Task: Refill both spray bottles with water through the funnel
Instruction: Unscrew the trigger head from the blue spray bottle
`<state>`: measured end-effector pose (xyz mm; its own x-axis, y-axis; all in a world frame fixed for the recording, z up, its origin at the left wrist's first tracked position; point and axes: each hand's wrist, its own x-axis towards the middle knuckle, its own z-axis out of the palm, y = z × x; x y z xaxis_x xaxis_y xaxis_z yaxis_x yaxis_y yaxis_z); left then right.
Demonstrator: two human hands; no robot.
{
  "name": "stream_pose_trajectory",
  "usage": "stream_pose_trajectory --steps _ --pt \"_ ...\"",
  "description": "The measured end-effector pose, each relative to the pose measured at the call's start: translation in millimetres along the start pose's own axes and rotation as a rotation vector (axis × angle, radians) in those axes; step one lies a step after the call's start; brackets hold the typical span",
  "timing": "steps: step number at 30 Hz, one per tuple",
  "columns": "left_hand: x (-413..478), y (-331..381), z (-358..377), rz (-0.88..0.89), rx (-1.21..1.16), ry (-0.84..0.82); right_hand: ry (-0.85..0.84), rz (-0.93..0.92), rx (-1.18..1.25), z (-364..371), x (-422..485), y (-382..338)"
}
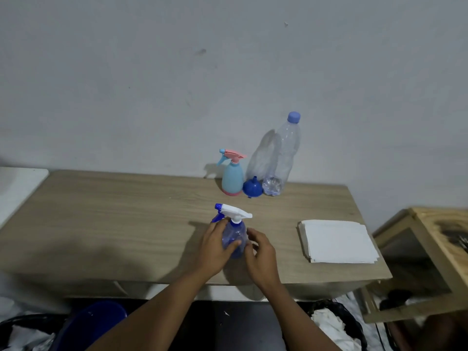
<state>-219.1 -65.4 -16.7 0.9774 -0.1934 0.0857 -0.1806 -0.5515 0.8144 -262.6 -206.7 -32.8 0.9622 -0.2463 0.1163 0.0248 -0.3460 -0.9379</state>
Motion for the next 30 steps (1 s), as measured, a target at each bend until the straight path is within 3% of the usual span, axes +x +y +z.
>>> stream_pose_trajectory --steps 4,9,20,26,30 --pt "3 6 5 -0.121 -0.039 0.009 0.031 0.004 0.079 8 19 -20" --pt "3 2 12 -0.152 -0.032 0.054 0.077 0.069 0.204 19 35 -30" --pt "9 -6 15 -0.152 -0.045 0.064 -0.088 -0.139 0.026 10 43 -15" --pt "8 -5 14 -0.156 -0.014 0.027 0.029 -0.009 0.125 19 37 -25" --pt "8 -8 13 -0.155 -0.025 0.030 -0.047 -0.090 0.057 12 33 -15"
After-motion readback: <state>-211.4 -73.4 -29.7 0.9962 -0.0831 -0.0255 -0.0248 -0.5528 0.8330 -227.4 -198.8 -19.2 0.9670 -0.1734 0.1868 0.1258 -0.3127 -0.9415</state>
